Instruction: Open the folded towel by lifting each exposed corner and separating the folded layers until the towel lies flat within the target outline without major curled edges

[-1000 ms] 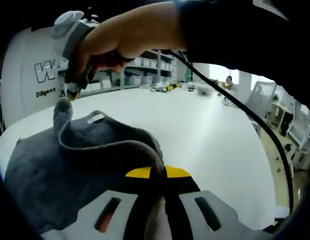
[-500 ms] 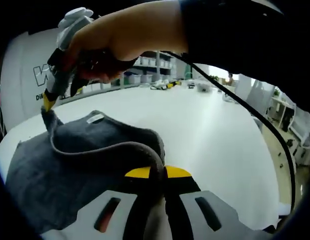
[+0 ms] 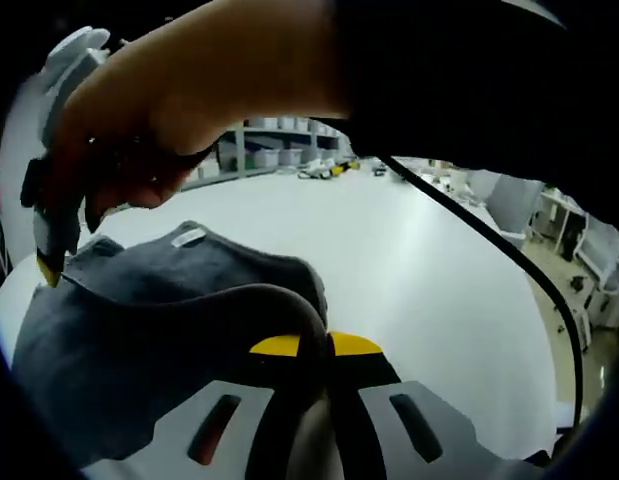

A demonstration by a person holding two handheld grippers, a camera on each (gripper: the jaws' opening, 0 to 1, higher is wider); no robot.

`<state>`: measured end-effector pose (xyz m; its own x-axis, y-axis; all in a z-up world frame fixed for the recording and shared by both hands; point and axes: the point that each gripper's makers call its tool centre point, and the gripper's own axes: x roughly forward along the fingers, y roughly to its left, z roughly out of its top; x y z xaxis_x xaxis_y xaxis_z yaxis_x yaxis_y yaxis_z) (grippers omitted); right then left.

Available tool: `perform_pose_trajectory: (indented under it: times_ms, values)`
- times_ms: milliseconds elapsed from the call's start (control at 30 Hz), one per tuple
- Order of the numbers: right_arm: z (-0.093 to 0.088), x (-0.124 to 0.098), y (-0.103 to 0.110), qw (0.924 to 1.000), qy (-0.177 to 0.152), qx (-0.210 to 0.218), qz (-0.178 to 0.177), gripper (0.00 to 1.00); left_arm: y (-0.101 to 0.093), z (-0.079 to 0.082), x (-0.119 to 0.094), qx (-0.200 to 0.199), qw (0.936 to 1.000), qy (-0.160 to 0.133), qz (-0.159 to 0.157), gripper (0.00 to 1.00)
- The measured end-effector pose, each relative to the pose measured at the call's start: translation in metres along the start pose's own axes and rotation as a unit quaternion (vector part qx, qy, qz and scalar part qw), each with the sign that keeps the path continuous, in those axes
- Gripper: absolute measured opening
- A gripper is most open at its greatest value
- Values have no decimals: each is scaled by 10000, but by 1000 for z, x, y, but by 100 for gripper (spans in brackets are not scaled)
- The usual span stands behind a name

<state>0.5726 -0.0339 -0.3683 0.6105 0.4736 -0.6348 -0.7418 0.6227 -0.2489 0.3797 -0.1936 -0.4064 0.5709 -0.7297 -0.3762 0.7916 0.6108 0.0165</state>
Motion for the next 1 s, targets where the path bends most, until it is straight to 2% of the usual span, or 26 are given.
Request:
perform_pose_trajectory:
  times_ms: [100,200,233,300,367,400,533,633,733,800,833,1000]
  values:
    - [6,4,-2,9998,3,-180,-109,41,0,0,0,14,10000,-7,1,7]
    - [8,13,4,9995,145,-254,-96,39,-1,0,0,9,10000,-12,1,7]
    - [6,15,4,9989,230,-394,-121,33,-1,0,0,8,10000,-10,-1,7]
    - [2,18,1,9973,357,-588,-275,14,-1,0,0,13,10000,-11,-9,7]
    - [-2,20,2,9973,429,-551,-233,3,-1,0,0,13,10000,-10,-19,7]
    - [-3,18,1,9974,442,-528,-232,0,-1,0,0,14,10000,-9,-23,7]
    - [-3,6,-10,9971,391,-550,-337,0,-2,0,-2,83,10000,17,-17,7]
    - [-4,-6,-26,9976,318,-389,-479,0,-2,4,-5,520,9986,84,56,7]
    - [-9,-20,-48,9975,236,-112,-658,0,-6,7,-7,715,9974,106,70,7]
    - [-15,-28,-61,9967,178,22,-792,0,-7,4,-6,709,9974,151,39,9]
    - [-17,-32,-69,9958,138,62,-903,0,-6,1,-5,583,9981,213,63,11]
    - [-41,-50,-106,9904,80,530,-1271,0,-5,-4,-2,656,9975,265,86,11]
